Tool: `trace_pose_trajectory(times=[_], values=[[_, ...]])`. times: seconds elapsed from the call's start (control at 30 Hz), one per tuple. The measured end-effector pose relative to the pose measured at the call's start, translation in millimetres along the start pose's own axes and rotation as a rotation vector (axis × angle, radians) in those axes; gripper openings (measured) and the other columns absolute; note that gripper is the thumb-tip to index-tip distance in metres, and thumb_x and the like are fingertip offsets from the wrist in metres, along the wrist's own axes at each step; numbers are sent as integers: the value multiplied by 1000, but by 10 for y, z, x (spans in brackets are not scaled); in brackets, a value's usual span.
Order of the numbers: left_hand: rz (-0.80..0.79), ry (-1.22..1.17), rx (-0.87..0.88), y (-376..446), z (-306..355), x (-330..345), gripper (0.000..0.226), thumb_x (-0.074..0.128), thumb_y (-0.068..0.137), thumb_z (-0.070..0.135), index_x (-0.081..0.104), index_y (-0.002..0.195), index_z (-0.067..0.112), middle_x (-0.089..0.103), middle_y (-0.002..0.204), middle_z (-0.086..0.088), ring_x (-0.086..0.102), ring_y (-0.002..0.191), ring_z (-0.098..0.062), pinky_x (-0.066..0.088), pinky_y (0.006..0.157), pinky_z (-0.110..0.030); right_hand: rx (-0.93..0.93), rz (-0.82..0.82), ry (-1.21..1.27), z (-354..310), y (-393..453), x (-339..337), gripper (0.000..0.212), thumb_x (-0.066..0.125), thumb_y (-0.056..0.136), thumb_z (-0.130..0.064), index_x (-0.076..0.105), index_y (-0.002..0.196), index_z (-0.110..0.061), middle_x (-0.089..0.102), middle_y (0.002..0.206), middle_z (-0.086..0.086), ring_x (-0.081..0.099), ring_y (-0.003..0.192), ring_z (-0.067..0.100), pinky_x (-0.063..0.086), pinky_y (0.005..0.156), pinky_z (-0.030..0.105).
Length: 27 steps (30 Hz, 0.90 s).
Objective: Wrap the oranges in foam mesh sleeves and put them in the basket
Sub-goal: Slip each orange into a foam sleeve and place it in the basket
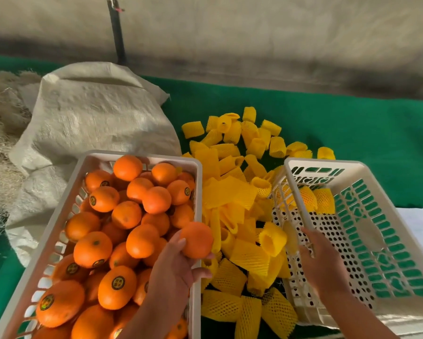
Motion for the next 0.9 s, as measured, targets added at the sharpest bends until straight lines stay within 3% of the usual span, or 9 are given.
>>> trace_pose_trajectory(times=[0.13,0.27,0.4,0.47,0.57,0.63,0.7,0.8,0.9], values=[[-89,105,0,28,-30,131,68,79,79,45,58,140,22,67,129,-18,69,95,-35,55,62,-41,-5,-7,-34,-15,-6,24,46,67,98,-20,55,142,-27,58,145,5,63,125,29,59,94,53],[-58,375,30,22,-87,150,64,90,68,54,66,125,41,69,115,-5,72,95,-32,57,68,-36,-27,0,-76,-28,1,34,48,68,98,-21,54,143,-25,56,142,8,65,120,31,62,88,49],[-62,546,38,42,-119,158,69,90,66,56,63,128,43,61,123,-6,73,90,-36,62,71,-42,-46,-53,-151,-80,-76,106,56,66,99,-34,42,149,-40,32,162,8,57,133,37,59,95,52],[-77,580,31,62,-134,164,69,89,68,52,62,131,43,57,126,-6,73,91,-35,64,74,-45,-83,11,-222,-150,-110,28,51,63,99,-43,43,147,-47,14,171,1,44,146,37,47,108,59],[-89,559,-7,91,-157,140,69,87,70,44,61,134,42,52,134,-5,72,104,-35,63,78,-45,-451,72,-283,-531,-284,81,33,53,101,-46,62,132,-39,24,169,3,25,156,22,15,125,61],[-92,525,-24,100,-163,130,69,86,72,39,61,135,41,51,137,-5,70,107,-38,61,79,-44,-524,-24,-306,-684,-344,318,33,50,102,-50,68,125,-36,29,168,4,22,157,23,21,125,59],[-92,490,-39,103,-168,145,70,86,71,37,61,136,38,51,138,-9,69,108,-40,60,78,-42,-415,-149,-397,-689,-301,603,39,50,103,-53,68,131,-32,25,170,10,19,158,30,28,124,53],[-86,473,-47,101,-163,211,70,86,69,35,62,136,36,53,138,-11,69,109,-40,59,78,-41,-201,-311,-452,-616,-161,804,56,40,108,-51,47,152,-16,18,171,14,19,158,29,29,125,42],[-84,495,-48,100,-161,296,71,86,69,34,62,135,35,55,138,-11,69,110,-40,58,79,-41,-398,-183,-456,-888,-97,661,35,61,104,-27,66,132,-6,63,141,14,57,134,30,53,106,40]])
Point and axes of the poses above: each hand's wrist, its own y-axis towards the middle knuckle, its own x-axis out of the palm, z = x × y, the point moved 9 cm from there along y, towards the middle knuckle
